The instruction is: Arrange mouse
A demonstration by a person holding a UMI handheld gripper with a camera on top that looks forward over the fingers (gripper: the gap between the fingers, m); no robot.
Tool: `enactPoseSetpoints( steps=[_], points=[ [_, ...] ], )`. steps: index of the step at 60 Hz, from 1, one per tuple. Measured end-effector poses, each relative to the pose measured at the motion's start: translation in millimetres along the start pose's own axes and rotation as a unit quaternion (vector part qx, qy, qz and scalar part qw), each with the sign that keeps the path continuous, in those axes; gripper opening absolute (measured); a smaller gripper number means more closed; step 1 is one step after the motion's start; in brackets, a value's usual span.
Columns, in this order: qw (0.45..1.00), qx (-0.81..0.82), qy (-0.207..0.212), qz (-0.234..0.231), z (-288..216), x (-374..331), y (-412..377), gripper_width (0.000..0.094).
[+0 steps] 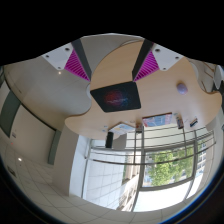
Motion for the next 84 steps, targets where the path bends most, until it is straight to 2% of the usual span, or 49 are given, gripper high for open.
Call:
enactPoseSetpoints(
  steps=[12,19,30,36,45,57,74,78,80,84],
  points=[
    [1.0,-0.021,-0.016,0.005,27.6,2.5,-0.8,0.0842],
    [0.999,-0.034,-0.03,-0.012,57.2,-1.5,-26.3,0.0836],
    [0.992,-0.069,-0.044,-0.1,93.8,-15.8,-138.4,0.0843],
    [0.985,-0.091,-0.034,-0.146,99.4,-13.3,-215.1,0.0844],
    [0.979,-0.098,-0.024,-0.179,95.9,10.8,-316.6,0.0845],
    [0.976,-0.123,-0.011,-0.179,77.6,56.6,-402.2,0.0841],
    [0.978,-0.125,-0.007,-0.17,42.4,103.8,-440.7,0.0842],
    [0.977,-0.119,-0.009,-0.176,36.4,112.1,-448.3,0.0815],
    [0.976,-0.112,-0.014,-0.184,34.9,115.8,-452.9,0.077],
    [0.974,-0.089,-0.033,-0.204,33.5,119.3,-459.1,0.0603]
  ],
)
Point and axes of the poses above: the point between the fingertips, and its own axes, seen from behind it with the camera up: y to the right, z down, x forward, the way the camera looks, the point moved 8 cm from there along -x, backward, against the way the camera looks, and after that the axes turned 15 degrees about z, right-handed, at the moved point
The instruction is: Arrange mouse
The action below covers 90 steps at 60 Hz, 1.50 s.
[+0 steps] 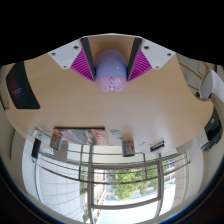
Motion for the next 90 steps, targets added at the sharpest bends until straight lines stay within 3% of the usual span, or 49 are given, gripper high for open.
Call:
enactPoseSetpoints(
  steps=[9,17,30,36,40,45,54,63,70,77,81,82,84,90],
  points=[
    [1.0,-0.006,0.005,0.009,-0.4,-0.3,0.7,0.0491],
    [1.0,-0.008,0.004,-0.022,-6.7,-4.8,1.7,0.0443],
    [0.987,0.023,0.131,-0.086,-111.6,-86.2,65.6,0.0422],
    [0.978,0.062,0.179,-0.089,-163.1,-112.1,141.5,0.0421],
    [0.976,0.072,0.197,-0.067,-174.0,-103.7,204.9,0.042],
    [0.982,0.058,0.18,-0.02,-159.6,-65.0,284.5,0.0419],
    [0.995,0.03,0.082,0.039,-87.1,31.2,379.1,0.042],
    [0.999,0.018,0.017,0.046,-25.6,83.5,417.0,0.0427],
    [0.999,0.022,-0.014,0.039,-2.6,96.5,420.8,0.0514],
    [0.999,0.028,-0.021,0.042,2.0,92.6,425.8,0.0619],
    [0.998,0.022,-0.002,0.051,-1.1,81.5,427.8,0.0841],
    [0.998,0.02,0.002,0.051,-2.1,77.7,428.0,0.0858],
    [0.999,0.016,0.007,0.051,-7.0,66.7,428.2,0.082],
    [0.998,0.016,0.03,0.057,-15.6,26.9,431.5,0.0852]
  ],
)
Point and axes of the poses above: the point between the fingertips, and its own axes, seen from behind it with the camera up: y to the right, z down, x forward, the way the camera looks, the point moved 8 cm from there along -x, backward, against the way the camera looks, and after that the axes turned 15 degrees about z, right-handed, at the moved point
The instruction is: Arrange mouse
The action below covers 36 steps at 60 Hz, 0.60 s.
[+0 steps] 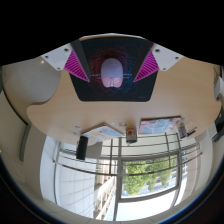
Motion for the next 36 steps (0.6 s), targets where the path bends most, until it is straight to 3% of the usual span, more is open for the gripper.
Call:
enactPoseSetpoints(
  steps=[19,36],
  points=[
    [0.999,-0.016,0.042,0.017,8.3,-152.7,28.4,0.0843],
    [0.999,-0.014,0.044,0.021,36.4,-213.0,35.4,0.0843]
  ],
)
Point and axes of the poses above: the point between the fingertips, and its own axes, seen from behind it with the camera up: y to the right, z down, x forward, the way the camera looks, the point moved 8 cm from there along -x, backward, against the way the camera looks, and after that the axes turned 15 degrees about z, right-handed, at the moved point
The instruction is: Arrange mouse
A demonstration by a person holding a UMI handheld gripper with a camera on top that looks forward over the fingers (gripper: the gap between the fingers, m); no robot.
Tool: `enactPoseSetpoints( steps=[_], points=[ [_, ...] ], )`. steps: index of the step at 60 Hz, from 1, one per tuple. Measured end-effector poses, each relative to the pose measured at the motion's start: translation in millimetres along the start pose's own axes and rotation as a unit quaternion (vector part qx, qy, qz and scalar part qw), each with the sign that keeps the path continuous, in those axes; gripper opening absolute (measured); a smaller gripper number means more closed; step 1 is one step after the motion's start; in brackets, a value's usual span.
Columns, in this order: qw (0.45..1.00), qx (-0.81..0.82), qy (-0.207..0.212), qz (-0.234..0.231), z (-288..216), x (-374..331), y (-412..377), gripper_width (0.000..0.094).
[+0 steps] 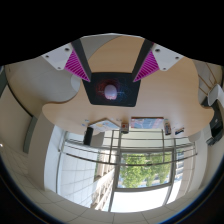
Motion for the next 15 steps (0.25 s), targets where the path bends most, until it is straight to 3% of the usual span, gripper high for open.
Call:
enactPoseSetpoints(
  steps=[15],
  points=[
    [1.0,-0.004,0.007,0.003,0.8,-17.4,-0.5,0.0841]
  ],
)
Point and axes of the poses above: the point between the fingertips, and its own axes, seen from behind it with the camera up: y to the right, z down, x forward, the way the camera looks, the point moved 8 cm from there along -x, backward, against the way the camera looks, and after that the axes turned 15 degrees about z, right-handed, at the moved point
